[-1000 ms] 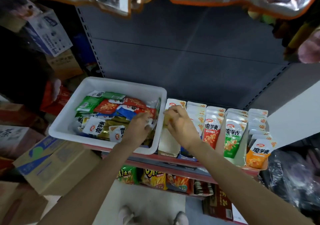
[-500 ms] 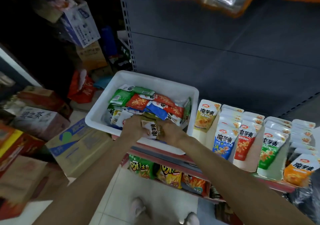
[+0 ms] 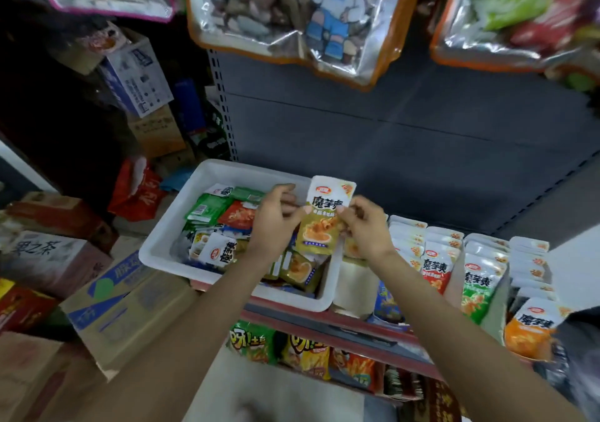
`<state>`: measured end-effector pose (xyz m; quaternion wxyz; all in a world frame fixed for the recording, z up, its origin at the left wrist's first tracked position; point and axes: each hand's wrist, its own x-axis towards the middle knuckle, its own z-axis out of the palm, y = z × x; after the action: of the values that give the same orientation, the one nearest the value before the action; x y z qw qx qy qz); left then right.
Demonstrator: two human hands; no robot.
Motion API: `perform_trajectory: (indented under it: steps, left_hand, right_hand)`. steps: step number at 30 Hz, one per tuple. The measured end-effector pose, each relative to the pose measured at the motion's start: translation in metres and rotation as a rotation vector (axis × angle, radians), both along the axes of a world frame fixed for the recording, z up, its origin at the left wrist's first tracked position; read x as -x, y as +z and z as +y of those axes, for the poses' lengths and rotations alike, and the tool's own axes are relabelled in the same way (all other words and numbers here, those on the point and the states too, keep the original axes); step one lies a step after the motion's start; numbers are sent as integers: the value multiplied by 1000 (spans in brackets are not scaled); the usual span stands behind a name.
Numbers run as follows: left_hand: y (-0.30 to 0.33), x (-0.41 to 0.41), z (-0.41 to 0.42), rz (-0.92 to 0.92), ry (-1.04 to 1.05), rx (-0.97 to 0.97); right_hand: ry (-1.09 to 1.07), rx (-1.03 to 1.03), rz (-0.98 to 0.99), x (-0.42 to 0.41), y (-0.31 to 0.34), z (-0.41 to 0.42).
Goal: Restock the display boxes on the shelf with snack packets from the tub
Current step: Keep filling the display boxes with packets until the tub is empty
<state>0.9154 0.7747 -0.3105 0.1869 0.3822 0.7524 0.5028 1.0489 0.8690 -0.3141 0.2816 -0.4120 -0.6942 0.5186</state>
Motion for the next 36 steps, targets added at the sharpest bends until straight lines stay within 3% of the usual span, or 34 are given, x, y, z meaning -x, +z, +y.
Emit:
perform_trajectory:
  steps: [5, 8, 11, 19, 28, 36]
  left_hand:
    - [-26, -27, 22, 140, -262, 309]
    - [-36, -38, 29, 75, -358, 402]
    - [-42, -44, 29, -24, -385, 416]
    - [-44, -49, 28, -51, -381, 426]
    - [-47, -48, 29, -94, -403, 437]
    - [-46, -48, 33, -28, -395, 484]
  right_hand:
    - [-230, -86, 38, -44, 14, 23]
    - [-215, -180, -59, -65, 15, 30]
    - [-145, -253, -183, -75, 11, 32]
    - [-24, -375, -466, -59, -2, 34]
    - [1, -292, -536, -53, -6, 40]
    - [149, -669, -849, -52, -18, 43]
